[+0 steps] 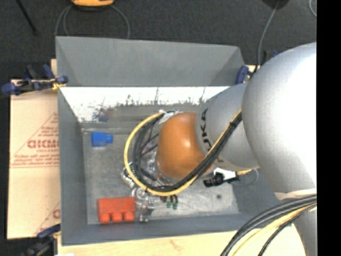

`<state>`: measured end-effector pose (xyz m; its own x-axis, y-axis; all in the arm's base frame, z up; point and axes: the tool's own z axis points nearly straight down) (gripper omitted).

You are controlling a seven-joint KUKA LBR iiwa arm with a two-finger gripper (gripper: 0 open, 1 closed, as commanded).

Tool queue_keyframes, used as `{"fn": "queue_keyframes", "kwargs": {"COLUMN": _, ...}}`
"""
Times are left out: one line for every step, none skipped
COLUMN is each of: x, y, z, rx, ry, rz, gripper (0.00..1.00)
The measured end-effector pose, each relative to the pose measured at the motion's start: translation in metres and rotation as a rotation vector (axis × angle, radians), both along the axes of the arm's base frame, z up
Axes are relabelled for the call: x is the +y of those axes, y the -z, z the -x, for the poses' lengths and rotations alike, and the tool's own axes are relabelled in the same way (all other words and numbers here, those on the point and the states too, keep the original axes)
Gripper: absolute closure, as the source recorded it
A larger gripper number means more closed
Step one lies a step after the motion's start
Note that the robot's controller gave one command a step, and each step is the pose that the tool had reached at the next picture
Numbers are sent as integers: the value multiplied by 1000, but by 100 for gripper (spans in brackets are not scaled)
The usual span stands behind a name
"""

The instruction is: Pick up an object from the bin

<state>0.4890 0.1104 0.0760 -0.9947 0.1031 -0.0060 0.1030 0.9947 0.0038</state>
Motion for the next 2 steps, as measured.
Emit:
{"fn": "queue_keyframes", "kwargs": {"x": 0, "y": -1, "z": -1, "rx": -2, "ry": 7, "rz": -1, "gripper": 0}}
{"fn": "queue_keyframes", "kwargs": {"x": 0, "y": -3, "z": -4, "rx": -9, "ry": 8, "rz": -1, "gripper": 100}}
